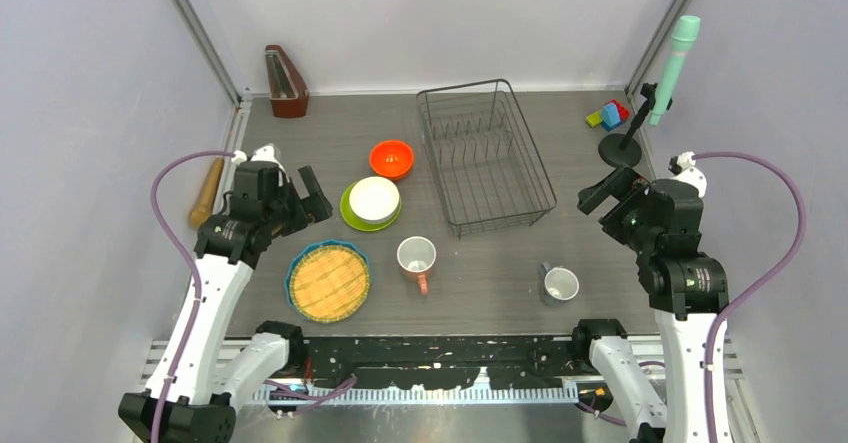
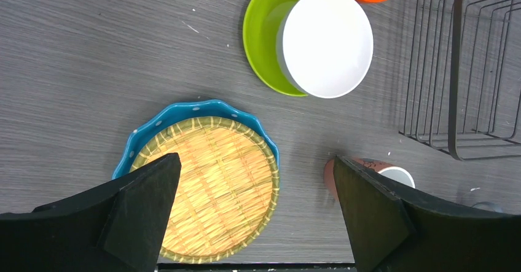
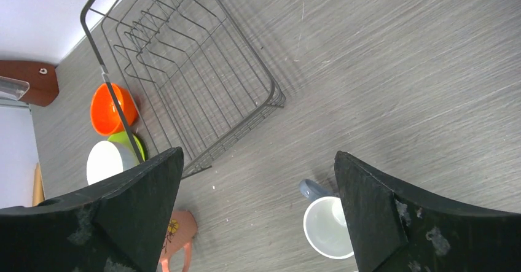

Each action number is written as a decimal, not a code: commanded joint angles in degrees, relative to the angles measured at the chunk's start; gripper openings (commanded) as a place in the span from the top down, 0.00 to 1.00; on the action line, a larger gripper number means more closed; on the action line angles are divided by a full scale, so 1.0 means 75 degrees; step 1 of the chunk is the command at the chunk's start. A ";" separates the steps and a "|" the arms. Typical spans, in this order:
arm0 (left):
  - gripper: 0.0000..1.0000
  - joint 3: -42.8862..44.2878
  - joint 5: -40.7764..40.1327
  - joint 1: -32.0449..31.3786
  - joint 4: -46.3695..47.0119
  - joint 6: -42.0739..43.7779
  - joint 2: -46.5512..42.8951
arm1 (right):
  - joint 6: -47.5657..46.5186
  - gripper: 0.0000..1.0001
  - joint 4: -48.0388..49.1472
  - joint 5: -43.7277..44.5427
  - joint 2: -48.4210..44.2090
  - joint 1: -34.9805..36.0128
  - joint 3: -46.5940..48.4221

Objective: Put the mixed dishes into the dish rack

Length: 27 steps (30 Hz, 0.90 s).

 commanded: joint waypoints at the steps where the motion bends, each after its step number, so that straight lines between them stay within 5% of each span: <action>1: 0.01 0.0116 -0.0038 0.0015 0.0021 -0.0047 0.0032 | -0.0133 0.00 0.0468 0.0121 -0.0028 0.0017 0.0040; 9: 0.01 0.0040 0.0394 0.0015 0.0054 0.0751 -0.0058 | -0.0228 0.00 0.0459 0.0185 -0.0067 0.0012 -0.0025; 17: 0.01 -0.0666 0.3006 -0.0262 0.1153 0.0904 -0.0056 | -0.0190 0.00 0.0843 0.0145 -0.0278 0.0016 -0.0528; 27: 0.01 -0.0659 0.0632 -0.3379 0.1765 0.0532 0.0994 | -0.0024 0.01 0.1134 -0.0286 0.0058 0.0018 -0.0635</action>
